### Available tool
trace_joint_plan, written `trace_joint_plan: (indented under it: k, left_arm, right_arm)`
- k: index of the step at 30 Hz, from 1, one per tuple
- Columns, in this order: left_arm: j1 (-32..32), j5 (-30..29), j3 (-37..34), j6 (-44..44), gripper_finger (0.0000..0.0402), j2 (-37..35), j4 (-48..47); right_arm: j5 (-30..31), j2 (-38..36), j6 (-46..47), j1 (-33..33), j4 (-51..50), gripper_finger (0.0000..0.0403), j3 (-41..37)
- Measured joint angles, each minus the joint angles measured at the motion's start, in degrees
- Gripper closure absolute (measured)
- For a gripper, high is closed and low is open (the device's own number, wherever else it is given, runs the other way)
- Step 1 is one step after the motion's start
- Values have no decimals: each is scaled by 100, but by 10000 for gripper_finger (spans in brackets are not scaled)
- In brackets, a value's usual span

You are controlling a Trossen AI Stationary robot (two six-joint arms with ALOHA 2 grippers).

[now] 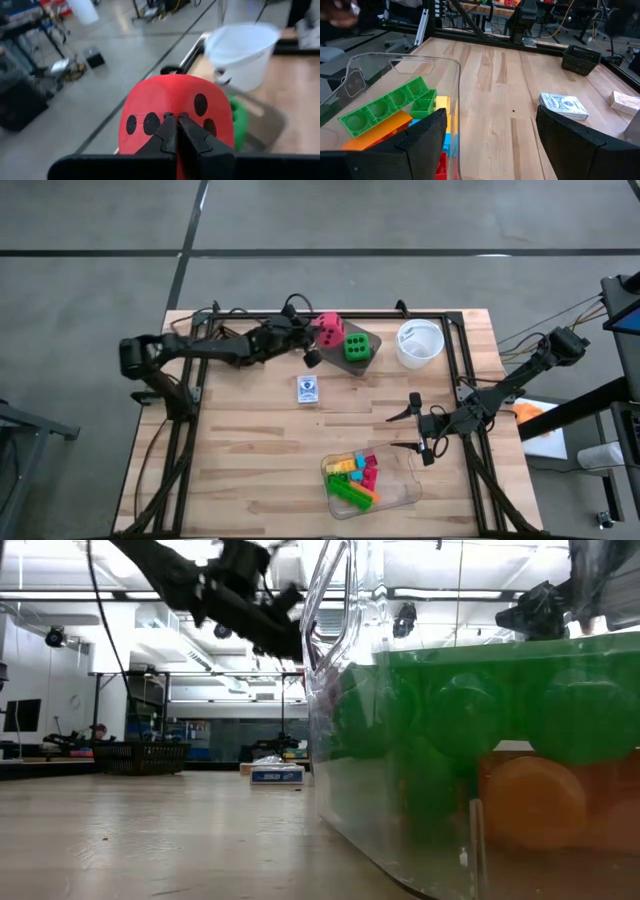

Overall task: Pick & Place Toys
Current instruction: Put the red die into the top right transparent black bin

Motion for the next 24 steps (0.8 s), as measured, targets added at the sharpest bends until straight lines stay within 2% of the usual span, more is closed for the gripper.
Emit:
trace_joint_plan:
  k: [10,24]
  left_arm:
    - [161,130,562,-243,401,1087,-50]
    - [239,283,744,-879,401,1427,-1121]
  right_arm:
    - [-2,2,24,-1,-46,102,0]
    - [-2,2,24,-1,-48,102,0]
